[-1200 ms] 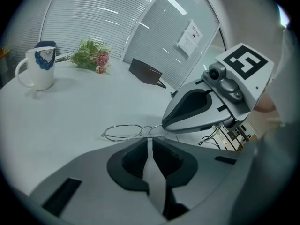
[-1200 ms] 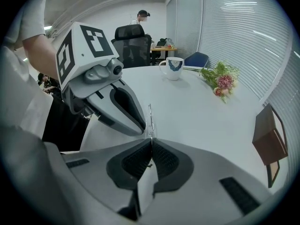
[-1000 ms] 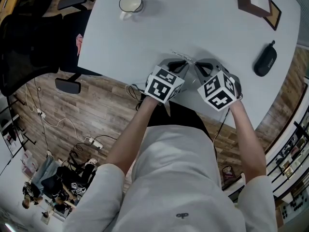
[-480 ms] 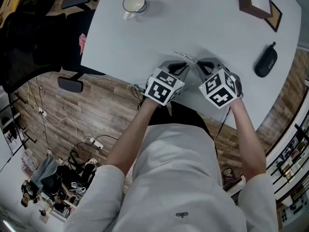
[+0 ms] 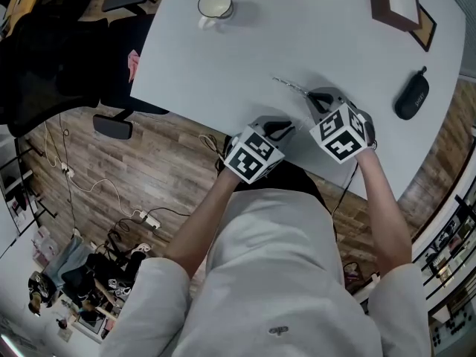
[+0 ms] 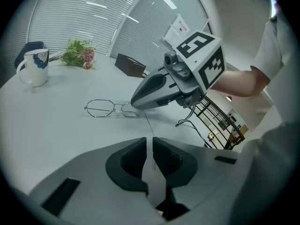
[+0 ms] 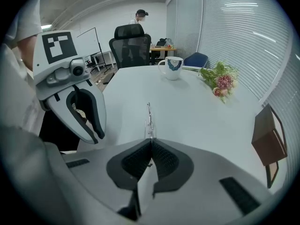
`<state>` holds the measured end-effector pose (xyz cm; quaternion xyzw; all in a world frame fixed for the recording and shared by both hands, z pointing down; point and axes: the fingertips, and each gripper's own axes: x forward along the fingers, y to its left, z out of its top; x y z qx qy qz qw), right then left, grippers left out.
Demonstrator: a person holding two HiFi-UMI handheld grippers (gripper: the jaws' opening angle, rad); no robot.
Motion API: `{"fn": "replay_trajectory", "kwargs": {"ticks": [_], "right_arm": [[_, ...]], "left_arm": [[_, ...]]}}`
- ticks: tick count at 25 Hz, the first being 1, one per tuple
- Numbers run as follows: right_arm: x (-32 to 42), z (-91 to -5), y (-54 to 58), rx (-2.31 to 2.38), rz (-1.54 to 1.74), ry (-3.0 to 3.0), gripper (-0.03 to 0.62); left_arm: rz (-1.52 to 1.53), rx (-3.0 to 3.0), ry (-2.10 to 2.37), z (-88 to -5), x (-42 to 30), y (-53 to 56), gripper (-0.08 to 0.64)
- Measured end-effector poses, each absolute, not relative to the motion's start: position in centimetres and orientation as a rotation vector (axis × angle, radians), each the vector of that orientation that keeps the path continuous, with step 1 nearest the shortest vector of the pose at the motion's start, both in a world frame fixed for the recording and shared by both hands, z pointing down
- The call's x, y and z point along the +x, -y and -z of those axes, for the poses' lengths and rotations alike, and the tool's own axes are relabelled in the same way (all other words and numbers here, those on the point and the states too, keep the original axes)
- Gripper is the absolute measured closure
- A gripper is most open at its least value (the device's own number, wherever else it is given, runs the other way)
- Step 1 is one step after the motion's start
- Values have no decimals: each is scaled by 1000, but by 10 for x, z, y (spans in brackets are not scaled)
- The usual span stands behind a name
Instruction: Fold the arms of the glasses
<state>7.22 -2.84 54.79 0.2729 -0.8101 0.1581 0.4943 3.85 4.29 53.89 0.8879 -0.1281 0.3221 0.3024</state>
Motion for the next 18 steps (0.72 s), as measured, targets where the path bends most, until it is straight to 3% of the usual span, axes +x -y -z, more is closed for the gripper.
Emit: {"fn": "replay_trajectory", "kwargs": {"ticks": [18], "right_arm": [[75,-548,24,663,-377,1964,581]], "left_arm": [[-991,2403,260,-557,54,-72,508]]}}
